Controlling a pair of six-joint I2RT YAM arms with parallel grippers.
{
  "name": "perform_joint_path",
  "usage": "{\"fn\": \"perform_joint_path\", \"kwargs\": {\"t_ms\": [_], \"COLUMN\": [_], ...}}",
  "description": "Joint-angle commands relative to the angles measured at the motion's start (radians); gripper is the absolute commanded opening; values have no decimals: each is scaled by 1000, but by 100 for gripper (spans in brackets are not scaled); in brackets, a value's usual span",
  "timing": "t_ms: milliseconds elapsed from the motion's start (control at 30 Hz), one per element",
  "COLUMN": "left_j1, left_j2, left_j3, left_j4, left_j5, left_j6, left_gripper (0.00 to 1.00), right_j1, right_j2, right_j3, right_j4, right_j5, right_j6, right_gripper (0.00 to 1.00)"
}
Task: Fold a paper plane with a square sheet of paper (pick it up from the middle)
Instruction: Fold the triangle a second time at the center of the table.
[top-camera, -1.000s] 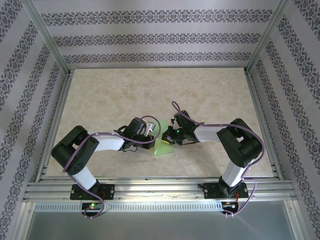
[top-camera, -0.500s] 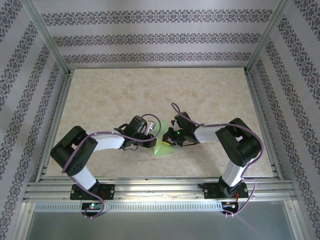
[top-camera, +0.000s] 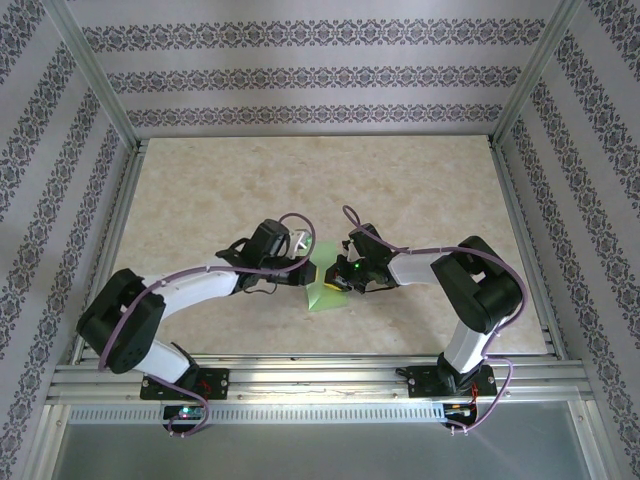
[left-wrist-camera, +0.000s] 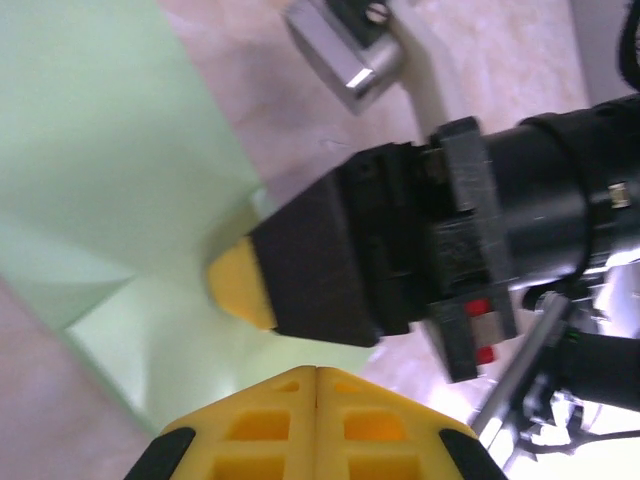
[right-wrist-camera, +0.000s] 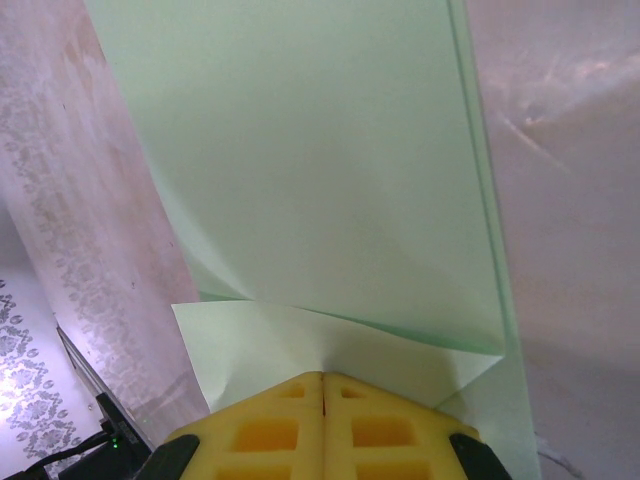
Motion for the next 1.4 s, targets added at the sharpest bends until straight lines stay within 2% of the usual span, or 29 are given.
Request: {"fn": "perform_joint_path", "kwargs": {"t_ms": [0, 133, 667, 1133, 1367], "left_j1": [-27, -39, -65, -68, -72], "left_j2": [38, 78, 212, 233, 196], "left_j3": [16, -15, 4, -77, -131], "left_j4": [5, 68, 45, 103, 128], "left_j5": [116, 113, 83, 87, 92], "left_j6": [-97, -152, -135, -156, -185], "left_gripper": [0, 0, 0, 0, 0], "right_j1": [-11, -11, -11, -15, -20], "right_j2": [31, 33, 28, 27, 34], "right_j3": [-22, -22, -33, -48, -48], "right_j4": [-66, -67, -61, -63, -66], "right_j5": [53, 50, 42, 50, 53], "right_j6": [-3, -2, -3, -8, -13], "right_gripper": [0, 0, 0, 0, 0]}}
